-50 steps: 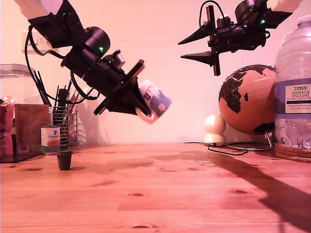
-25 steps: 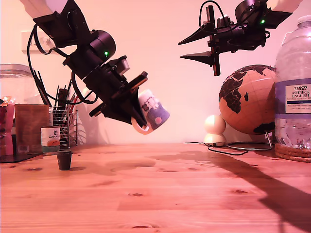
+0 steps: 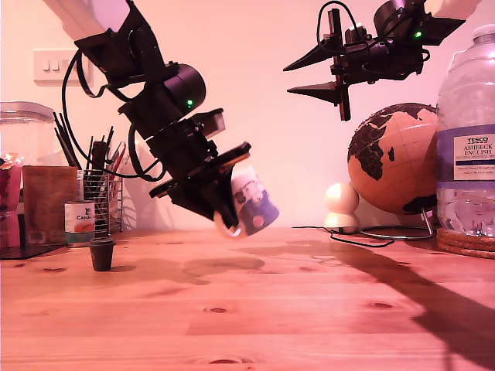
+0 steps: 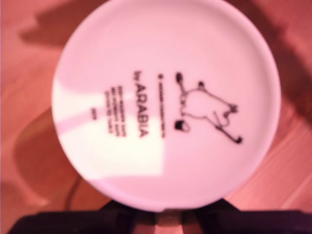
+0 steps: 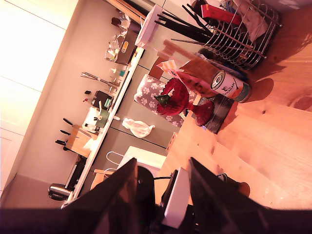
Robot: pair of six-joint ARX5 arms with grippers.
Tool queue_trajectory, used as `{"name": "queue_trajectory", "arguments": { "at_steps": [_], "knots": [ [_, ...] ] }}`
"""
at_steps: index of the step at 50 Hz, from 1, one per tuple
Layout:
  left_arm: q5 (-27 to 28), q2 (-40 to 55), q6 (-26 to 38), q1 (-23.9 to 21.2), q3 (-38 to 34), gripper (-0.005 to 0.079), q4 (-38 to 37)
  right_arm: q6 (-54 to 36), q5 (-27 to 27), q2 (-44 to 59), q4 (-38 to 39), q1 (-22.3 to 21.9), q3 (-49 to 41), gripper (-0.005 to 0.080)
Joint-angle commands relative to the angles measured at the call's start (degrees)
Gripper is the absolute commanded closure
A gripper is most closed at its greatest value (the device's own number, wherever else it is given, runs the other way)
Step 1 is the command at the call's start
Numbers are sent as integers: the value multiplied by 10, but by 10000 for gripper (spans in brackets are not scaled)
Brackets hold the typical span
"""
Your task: Lift the coffee cup and remove the coffee capsule that is hidden under it
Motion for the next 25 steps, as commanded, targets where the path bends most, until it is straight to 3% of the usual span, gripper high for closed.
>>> {"name": "queue_trajectory", "arguments": {
  "at_steps": [1, 25],
  "knots": [
    [-11, 3, 17, 0, 9, 765, 8, -5, 0, -8, 4, 6, -5, 448],
    [-75, 3, 74, -21, 9, 765, -35, -9, 5, -8, 4, 12, -5, 448]
  ]
}}
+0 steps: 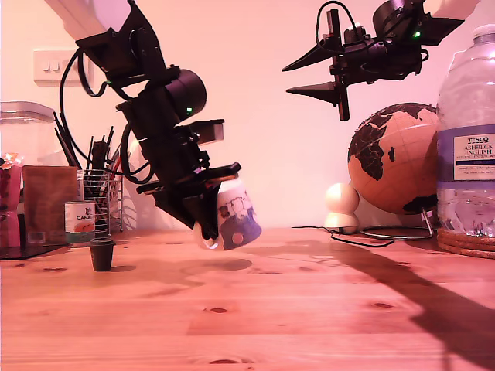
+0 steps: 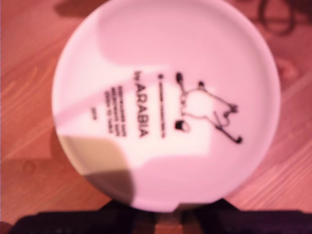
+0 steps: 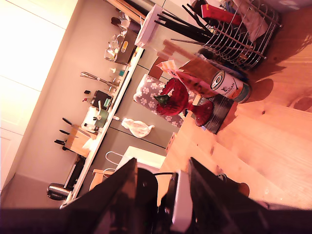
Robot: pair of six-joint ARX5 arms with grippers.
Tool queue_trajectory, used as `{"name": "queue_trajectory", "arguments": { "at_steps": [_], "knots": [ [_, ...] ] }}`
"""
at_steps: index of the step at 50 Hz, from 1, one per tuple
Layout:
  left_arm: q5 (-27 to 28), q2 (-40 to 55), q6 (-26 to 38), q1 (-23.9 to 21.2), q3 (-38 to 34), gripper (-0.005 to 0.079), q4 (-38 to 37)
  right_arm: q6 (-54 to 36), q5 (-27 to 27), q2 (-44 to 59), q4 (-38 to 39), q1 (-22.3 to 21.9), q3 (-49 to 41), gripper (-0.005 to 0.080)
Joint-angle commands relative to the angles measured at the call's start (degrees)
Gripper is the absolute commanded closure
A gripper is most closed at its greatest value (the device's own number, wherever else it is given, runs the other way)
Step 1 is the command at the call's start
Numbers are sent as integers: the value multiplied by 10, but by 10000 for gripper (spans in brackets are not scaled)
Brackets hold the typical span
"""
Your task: Lift the coffee cup and remove the coffee capsule that is hidden under it
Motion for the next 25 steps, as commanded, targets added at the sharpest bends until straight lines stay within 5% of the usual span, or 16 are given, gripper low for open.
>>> {"name": "queue_trajectory", "arguments": {
  "at_steps": [1, 25],
  "knots": [
    [-2, 3, 10, -14, 9, 765, 6, -6, 2, -8, 4, 9, -5, 448],
    [-26, 3, 39, -26, 9, 765, -45, -13, 5, -8, -10, 20, -5, 448]
  ]
}}
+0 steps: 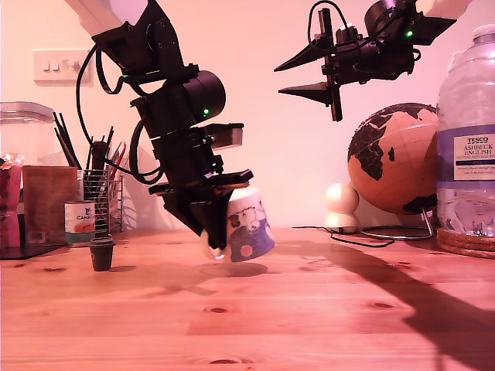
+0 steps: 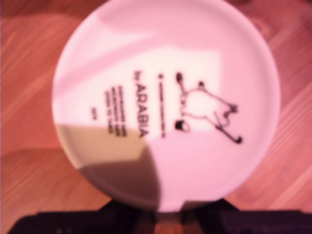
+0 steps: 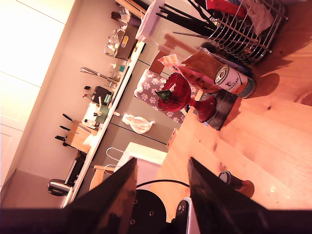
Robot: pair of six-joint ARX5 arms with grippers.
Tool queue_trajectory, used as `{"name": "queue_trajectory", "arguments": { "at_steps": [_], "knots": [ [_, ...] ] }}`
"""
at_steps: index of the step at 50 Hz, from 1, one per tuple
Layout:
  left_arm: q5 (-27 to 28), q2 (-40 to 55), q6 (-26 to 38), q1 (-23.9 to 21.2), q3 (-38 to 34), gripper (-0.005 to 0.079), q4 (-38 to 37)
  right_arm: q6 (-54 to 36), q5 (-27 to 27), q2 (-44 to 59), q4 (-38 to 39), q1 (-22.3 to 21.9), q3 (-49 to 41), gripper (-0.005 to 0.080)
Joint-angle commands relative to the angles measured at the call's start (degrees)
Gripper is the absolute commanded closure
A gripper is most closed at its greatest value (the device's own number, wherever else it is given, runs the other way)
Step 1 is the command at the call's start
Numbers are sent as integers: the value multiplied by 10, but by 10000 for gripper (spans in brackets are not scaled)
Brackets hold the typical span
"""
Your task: Lift the coffee cup and remove the coffee capsule that is hidden under it
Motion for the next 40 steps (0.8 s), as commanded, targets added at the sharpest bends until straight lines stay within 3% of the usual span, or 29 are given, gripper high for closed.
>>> {"name": "queue_trajectory", "arguments": {
  "at_steps": [1, 40],
  "knots": [
    [-1, 3, 5, 0, 9, 765, 0, -9, 0, -8, -2, 9, -5, 448],
    [-6, 3, 15, -2, 9, 765, -69, -9, 0, -8, -2, 14, -5, 448]
  ]
}}
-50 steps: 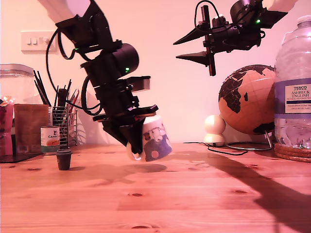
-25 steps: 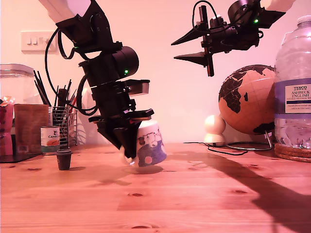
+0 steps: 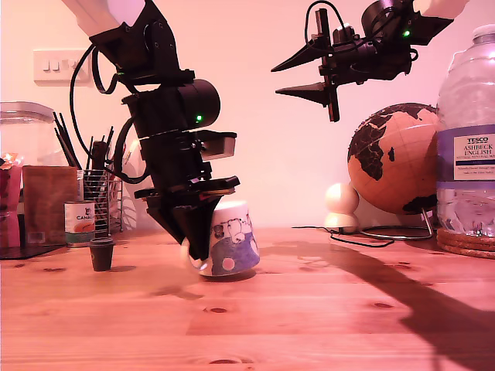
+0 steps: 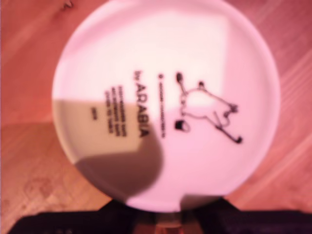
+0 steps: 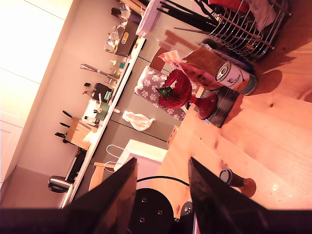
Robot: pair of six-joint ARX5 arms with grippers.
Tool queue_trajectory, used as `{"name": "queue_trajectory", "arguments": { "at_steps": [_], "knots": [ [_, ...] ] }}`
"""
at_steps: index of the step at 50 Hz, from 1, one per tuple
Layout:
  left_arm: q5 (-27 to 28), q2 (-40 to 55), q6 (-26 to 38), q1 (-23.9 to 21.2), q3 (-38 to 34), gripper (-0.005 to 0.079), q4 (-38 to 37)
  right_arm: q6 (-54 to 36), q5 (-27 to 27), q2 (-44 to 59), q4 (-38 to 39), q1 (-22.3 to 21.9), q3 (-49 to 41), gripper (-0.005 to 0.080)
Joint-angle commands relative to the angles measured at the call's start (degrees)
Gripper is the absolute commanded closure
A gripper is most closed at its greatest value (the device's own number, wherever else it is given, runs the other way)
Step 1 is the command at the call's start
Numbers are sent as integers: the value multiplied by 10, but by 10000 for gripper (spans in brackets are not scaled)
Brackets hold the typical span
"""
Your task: Lift the coffee cup and remove the coffee capsule that is hidden under it
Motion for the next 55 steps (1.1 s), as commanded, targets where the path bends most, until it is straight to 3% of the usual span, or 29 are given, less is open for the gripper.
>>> {"name": "queue_trajectory", "arguments": {
  "at_steps": [1, 19, 27, 38, 49, 55],
  "knots": [
    [0, 3, 4, -3, 9, 764, 3, -2, 0, -8, 2, 7, -5, 448],
    [-3, 3, 8, -9, 9, 750, -5, -2, 0, -8, 2, 12, -5, 448],
    [-3, 3, 8, -9, 9, 642, 7, -2, 1, -8, 2, 13, -5, 448],
    [-3, 3, 8, -9, 9, 632, 33, -2, 1, -8, 2, 13, -5, 448],
    [-4, 3, 8, -9, 10, 539, 56, -2, 1, -8, 2, 13, -5, 448],
    [-4, 1, 8, -9, 14, 534, 38, -2, 1, -8, -2, 13, -5, 448]
  ]
}}
